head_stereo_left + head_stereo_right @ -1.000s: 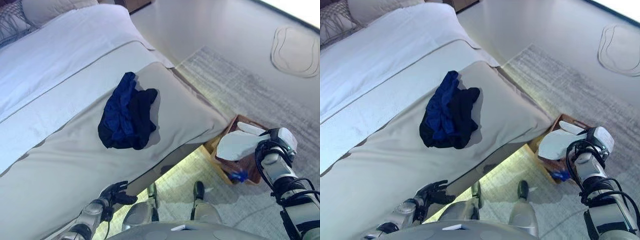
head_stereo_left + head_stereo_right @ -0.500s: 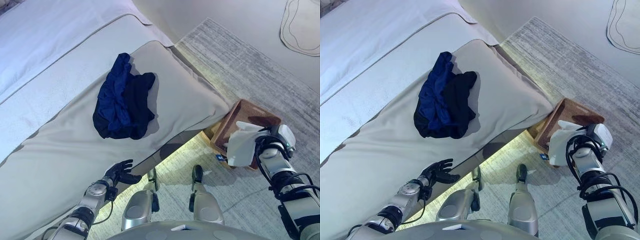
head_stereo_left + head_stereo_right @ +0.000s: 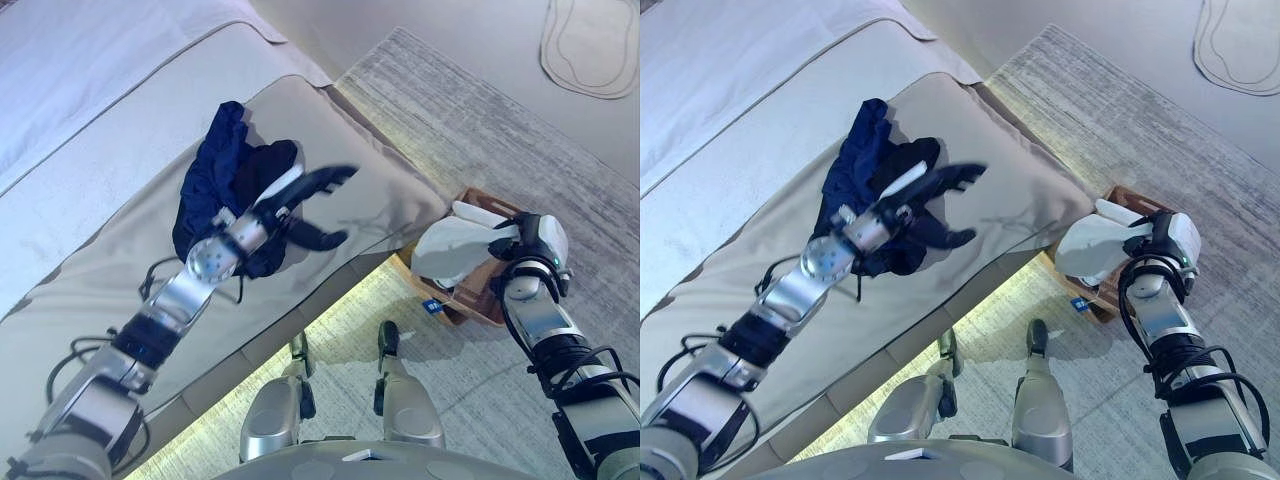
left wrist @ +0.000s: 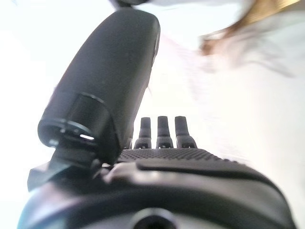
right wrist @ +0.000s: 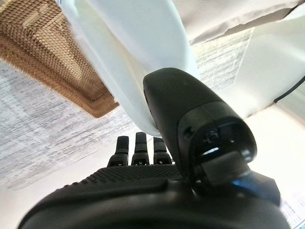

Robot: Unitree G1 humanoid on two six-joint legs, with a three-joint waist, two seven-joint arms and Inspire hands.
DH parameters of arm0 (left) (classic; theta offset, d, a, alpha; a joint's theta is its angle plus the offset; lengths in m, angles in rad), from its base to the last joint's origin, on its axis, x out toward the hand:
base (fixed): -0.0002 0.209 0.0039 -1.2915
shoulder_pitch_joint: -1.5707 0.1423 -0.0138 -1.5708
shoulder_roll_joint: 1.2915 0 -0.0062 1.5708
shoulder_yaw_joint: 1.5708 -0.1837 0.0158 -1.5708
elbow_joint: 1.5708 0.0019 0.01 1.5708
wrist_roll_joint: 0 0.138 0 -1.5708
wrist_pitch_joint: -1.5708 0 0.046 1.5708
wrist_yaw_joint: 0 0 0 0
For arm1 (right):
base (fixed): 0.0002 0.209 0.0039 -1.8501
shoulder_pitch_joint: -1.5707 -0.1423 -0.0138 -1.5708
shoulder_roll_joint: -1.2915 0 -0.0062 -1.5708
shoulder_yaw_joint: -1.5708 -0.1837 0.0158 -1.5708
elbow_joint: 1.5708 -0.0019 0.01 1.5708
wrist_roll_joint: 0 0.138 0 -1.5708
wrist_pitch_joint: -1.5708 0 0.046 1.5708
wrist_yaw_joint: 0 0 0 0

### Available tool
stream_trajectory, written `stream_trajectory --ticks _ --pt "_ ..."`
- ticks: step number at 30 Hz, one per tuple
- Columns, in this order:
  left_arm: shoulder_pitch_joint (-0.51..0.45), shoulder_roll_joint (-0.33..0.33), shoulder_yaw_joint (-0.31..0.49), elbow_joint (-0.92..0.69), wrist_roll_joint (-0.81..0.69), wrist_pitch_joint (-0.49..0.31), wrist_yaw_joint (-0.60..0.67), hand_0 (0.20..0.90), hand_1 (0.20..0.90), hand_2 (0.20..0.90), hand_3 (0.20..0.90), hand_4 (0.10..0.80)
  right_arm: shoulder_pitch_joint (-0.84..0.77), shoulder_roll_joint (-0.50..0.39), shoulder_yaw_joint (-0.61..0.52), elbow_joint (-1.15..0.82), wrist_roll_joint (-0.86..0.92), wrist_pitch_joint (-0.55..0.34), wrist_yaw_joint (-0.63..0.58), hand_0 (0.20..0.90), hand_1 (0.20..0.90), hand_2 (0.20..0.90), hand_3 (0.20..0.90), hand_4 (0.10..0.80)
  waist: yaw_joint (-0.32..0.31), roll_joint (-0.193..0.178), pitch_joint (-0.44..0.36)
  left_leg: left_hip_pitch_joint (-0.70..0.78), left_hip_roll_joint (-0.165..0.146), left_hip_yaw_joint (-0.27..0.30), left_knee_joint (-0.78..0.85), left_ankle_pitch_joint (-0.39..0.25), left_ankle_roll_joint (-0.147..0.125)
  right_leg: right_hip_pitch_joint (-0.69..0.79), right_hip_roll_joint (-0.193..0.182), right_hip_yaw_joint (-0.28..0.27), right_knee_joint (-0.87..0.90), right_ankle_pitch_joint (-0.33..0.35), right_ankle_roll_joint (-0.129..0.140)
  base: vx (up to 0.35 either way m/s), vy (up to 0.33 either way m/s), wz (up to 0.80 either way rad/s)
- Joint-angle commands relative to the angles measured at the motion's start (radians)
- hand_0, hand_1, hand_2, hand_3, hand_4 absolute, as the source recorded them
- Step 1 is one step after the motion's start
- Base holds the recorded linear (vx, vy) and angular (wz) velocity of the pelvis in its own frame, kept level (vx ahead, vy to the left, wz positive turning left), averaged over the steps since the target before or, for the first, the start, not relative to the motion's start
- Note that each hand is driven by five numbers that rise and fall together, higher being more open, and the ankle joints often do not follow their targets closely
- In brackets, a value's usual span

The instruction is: Pick up the clothes from the bed and place them into the basket

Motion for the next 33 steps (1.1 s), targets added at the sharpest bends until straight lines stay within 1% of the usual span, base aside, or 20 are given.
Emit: stream_trajectory --ticks 1,2,3,5,7,8,10,12,18,21,24,30,33 --pt "-0.033 -0.038 -0.047 -0.027 0.059 -0.095 0.070 0.900 0.900 0.900 0.900 0.800 -0.066 -0.052 0.018 -0.092 -0.102 -0.008 -0.015 0.900 0.900 0.900 0.900 0.800 -0.016 -0.036 -0.100 0.014 -0.007 0.015 0.002 -0.126 0.016 -0.020 0.017 -0.026 0.057 -0.077 0.007 0.029 -0.012 -0.26" --pt "-0.044 -0.045 -0.053 -0.027 0.078 -0.105 0.094 0.900 0.900 0.900 0.900 0.800 -0.058 -0.049 0.019 -0.116 -0.117 -0.002 -0.005 0.900 0.900 0.900 0.900 0.800 -0.023 -0.041 -0.104 0.019 -0.006 0.018 0.002 -0.129 0.017 -0.019 0.020 -0.016 0.057 -0.078 0.007 0.035 -0.029 -0.27" --pt "-0.052 -0.064 -0.054 -0.036 0.101 -0.103 0.093 0.900 0.900 0.900 0.900 0.800 -0.045 -0.044 0.013 -0.150 -0.129 -0.014 0.004 0.900 0.900 0.900 0.900 0.800 -0.031 -0.049 -0.108 0.023 -0.005 0.022 0.002 -0.133 0.019 -0.019 0.024 -0.006 0.058 -0.080 0.008 0.029 -0.031 -0.20" --pt "-0.072 -0.080 -0.076 -0.025 0.138 -0.096 0.102 0.900 0.900 0.900 0.900 0.800 -0.046 -0.042 0.013 -0.189 -0.142 -0.030 0.006 0.900 0.900 0.900 0.900 0.800 -0.040 -0.055 -0.108 0.028 -0.002 0.027 0.002 -0.136 0.021 -0.018 0.029 0.007 0.062 -0.082 0.006 0.014 -0.023 -0.23" --pt "-0.101 -0.105 -0.103 0.004 0.157 -0.074 0.124 0.900 0.900 0.900 0.900 0.800 -0.057 -0.043 0.014 -0.245 -0.145 -0.057 0.006 0.900 0.900 0.900 0.900 0.800 -0.053 -0.062 -0.107 0.033 0.000 0.031 0.002 -0.139 0.022 -0.020 0.033 0.018 0.066 -0.084 0.007 0.002 -0.005 -0.15" --pt "-0.112 -0.110 -0.112 0.021 0.152 -0.068 0.127 0.900 0.900 0.900 0.900 0.800 -0.057 -0.045 0.009 -0.290 -0.149 -0.051 0.014 0.900 0.900 0.900 0.900 0.800 -0.060 -0.065 -0.108 0.036 -0.001 0.033 0.002 -0.142 0.022 -0.020 0.034 0.024 0.066 -0.085 0.007 0.006 0.004 -0.11" --pt "-0.116 -0.125 -0.124 0.057 0.148 -0.070 0.119 0.900 0.900 0.900 0.900 0.800 -0.053 -0.050 -0.008 -0.344 -0.169 -0.067 0.020 0.900 0.900 0.900 0.900 0.800 -0.074 -0.069 -0.111 0.039 -0.001 0.037 0.002 -0.144 0.023 -0.021 0.039 0.039 0.064 -0.084 0.007 0.007 0.008 -0.17" --pt "-0.116 -0.133 -0.133 0.068 0.144 -0.061 0.106 0.900 0.900 0.900 0.900 0.800 -0.050 -0.065 -0.021 -0.389 -0.184 -0.061 0.029 0.900 0.900 0.900 0.900 0.800 -0.080 -0.070 -0.113 0.040 -0.002 0.040 0.002 -0.147 0.024 -0.023 0.041 0.049 0.061 -0.084 0.009 -0.006 0.007 -0.18" --pt "-0.124 -0.141 -0.161 0.105 0.168 -0.052 0.130 0.900 0.900 0.900 0.900 0.800 -0.071 -0.096 -0.024 -0.433 -0.200 -0.058 0.044 0.900 0.900 0.900 0.900 0.800 -0.093 -0.071 -0.111 0.042 0.000 0.047 0.004 -0.150 0.023 -0.025 0.046 0.064 0.057 -0.084 0.008 -0.008 0.003 -0.08" --pt "-0.125 -0.145 -0.168 0.131 0.162 -0.052 0.148 0.900 0.900 0.900 0.900 0.800 -0.074 -0.108 -0.025 -0.459 -0.187 -0.060 0.064 0.900 0.900 0.900 0.900 0.800 -0.099 -0.072 -0.111 0.046 0.000 0.050 0.004 -0.153 0.023 -0.021 0.047 0.071 0.053 -0.085 0.008 0.000 0.001 -0.01" --pt "-0.121 -0.165 -0.167 0.147 0.135 -0.042 0.142 0.900 0.900 0.900 0.900 0.800 -0.083 -0.110 -0.023 -0.490 -0.192 -0.062 0.082 0.900 0.900 0.900 0.900 0.800 -0.105 -0.073 -0.107 0.045 0.001 0.054 0.007 -0.153 0.022 -0.023 0.050 0.078 0.051 -0.083 0.006 -0.007 0.007 -0.11" --pt "-0.131 -0.197 -0.159 0.204 0.141 -0.020 0.246 0.900 0.900 0.900 0.900 0.800 -0.119 -0.110 -0.010 -0.538 -0.164 -0.072 0.109 0.900 0.900 0.900 0.900 0.800 -0.118 -0.076 -0.102 0.043 0.003 0.059 0.004 -0.153 0.019 -0.029 0.056 0.090 0.047 -0.084 0.004 -0.010 0.007 -0.05" --pt "-0.127 -0.211 -0.141 0.221 0.158 -0.008 0.340 0.900 0.900 0.900 0.900 0.800 -0.116 -0.110 -0.013 -0.566 -0.153 -0.076 0.127 0.900 0.900 0.900 0.900 0.800 -0.121 -0.079 -0.098 0.041 0.006 0.061 0.004 -0.151 0.018 -0.031 0.057 0.092 0.049 -0.086 0.004 0.000 0.000 0.00"
